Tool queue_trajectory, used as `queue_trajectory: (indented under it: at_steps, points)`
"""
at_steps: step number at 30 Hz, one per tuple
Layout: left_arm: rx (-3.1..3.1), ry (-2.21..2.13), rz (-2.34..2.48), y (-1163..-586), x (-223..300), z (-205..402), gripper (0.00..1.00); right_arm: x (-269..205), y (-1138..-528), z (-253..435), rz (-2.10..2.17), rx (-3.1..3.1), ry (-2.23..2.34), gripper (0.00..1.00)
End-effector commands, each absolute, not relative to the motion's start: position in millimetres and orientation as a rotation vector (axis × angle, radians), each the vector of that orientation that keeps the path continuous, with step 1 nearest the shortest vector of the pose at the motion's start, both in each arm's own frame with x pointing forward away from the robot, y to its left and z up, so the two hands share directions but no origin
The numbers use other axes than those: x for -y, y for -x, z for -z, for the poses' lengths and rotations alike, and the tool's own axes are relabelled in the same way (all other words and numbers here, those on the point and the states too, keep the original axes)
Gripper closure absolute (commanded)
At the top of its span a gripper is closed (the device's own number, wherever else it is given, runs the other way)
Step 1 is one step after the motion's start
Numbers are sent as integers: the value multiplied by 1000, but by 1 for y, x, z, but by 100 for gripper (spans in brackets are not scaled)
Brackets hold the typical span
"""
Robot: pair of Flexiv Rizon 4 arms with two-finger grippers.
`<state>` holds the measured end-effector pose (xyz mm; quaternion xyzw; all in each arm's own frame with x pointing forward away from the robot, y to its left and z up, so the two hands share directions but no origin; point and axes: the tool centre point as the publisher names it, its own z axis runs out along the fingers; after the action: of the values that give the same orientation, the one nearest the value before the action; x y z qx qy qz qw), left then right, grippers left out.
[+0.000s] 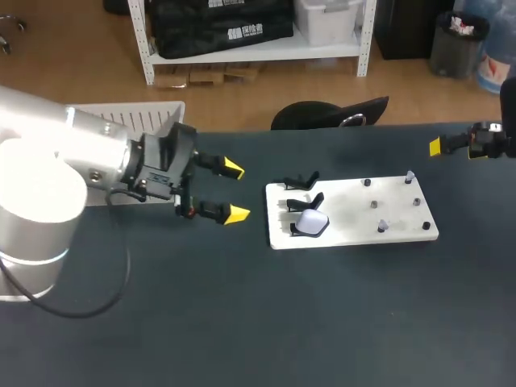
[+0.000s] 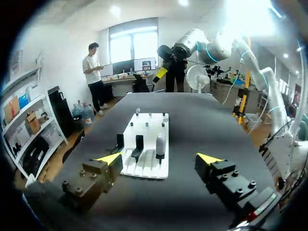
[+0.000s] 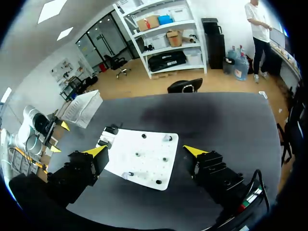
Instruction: Pick up each earbud case from the left stands, insert the matching earbuds, close the lid, and place the case in the box.
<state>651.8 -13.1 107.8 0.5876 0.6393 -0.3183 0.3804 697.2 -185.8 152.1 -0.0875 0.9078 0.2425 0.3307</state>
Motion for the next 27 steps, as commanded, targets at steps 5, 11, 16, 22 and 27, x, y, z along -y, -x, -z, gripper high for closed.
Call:
queue_trajectory:
  at_steps: [5,11,16,22,27]
  points:
    - [-1615,-1517,863,-658,64,-73,0,186,-698,-151,-635,-2373,231,0]
    - [-1630,-1491,891,-655,73,-68,0,186,-698,-151,-635,-2373,231,0]
    - [-1630,-1491,891,-655,73,-68,0,186,-698,-151,-635,-2373,231,0]
    - [-1643,-1498,887,-657,74,-66,0,186,-698,-151,-635,-2373,231,0]
    - [-1639,-1500,906,-660,78,-52,0,186,-698,-151,-635,-2373,231,0]
